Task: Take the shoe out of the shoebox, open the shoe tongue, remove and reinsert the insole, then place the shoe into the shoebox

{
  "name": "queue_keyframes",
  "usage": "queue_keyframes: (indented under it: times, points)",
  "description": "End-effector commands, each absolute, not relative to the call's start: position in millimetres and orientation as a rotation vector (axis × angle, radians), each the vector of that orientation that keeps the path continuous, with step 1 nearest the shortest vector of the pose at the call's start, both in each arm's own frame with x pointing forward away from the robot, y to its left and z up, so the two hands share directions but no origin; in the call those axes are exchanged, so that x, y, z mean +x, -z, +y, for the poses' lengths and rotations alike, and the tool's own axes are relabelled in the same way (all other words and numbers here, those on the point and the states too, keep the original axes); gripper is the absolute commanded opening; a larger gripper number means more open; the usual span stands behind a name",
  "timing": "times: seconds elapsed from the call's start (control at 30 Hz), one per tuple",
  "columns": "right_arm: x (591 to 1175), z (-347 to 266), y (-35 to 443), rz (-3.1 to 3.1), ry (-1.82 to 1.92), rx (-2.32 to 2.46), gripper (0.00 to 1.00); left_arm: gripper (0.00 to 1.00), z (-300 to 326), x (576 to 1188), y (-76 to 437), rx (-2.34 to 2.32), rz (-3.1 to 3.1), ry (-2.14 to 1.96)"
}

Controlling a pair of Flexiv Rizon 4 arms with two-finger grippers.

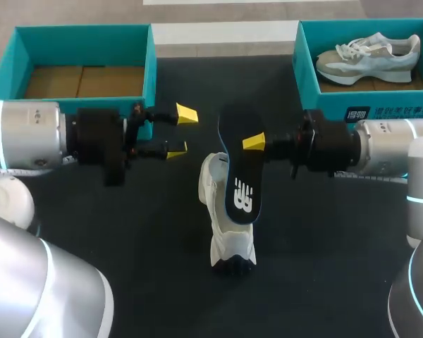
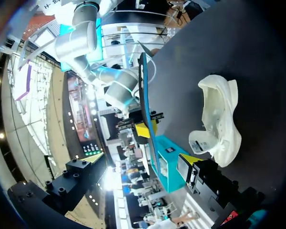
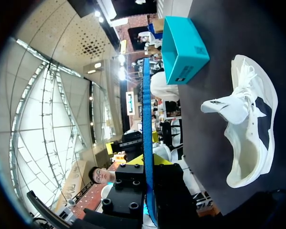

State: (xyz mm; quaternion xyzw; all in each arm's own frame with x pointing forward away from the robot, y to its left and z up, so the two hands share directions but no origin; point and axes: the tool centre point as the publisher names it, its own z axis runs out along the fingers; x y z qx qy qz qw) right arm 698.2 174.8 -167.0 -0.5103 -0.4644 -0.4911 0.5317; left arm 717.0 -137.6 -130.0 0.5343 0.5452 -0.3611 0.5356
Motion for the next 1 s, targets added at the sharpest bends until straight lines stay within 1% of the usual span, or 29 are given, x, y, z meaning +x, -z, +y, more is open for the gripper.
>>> queue_keyframes:
  times: [0.03,0.5,0.7,1.0]
  points:
    - [694.0,174.7,167.3,-1.104,1.178,-1.218,0.00,1.00,-146.0,716.0,134.1,1.129,1.113,0.983]
    - [688.7,174.0,165.9,-1.101,1.167,-1.213,0.00,1.00,-146.0,716.0,134.1,1.129,1.113,0.983]
    - [688.7,174.8,166.8,-1.106,1.159,-1.209,0.00,1.00,-158.1,716.1,148.3,1.121,1.156,1.015]
    - [683.8,184.3,171.9,-1.121,1.138,-1.216,0.00,1.00,-176.2,719.3,155.0,1.120,1.202,1.025]
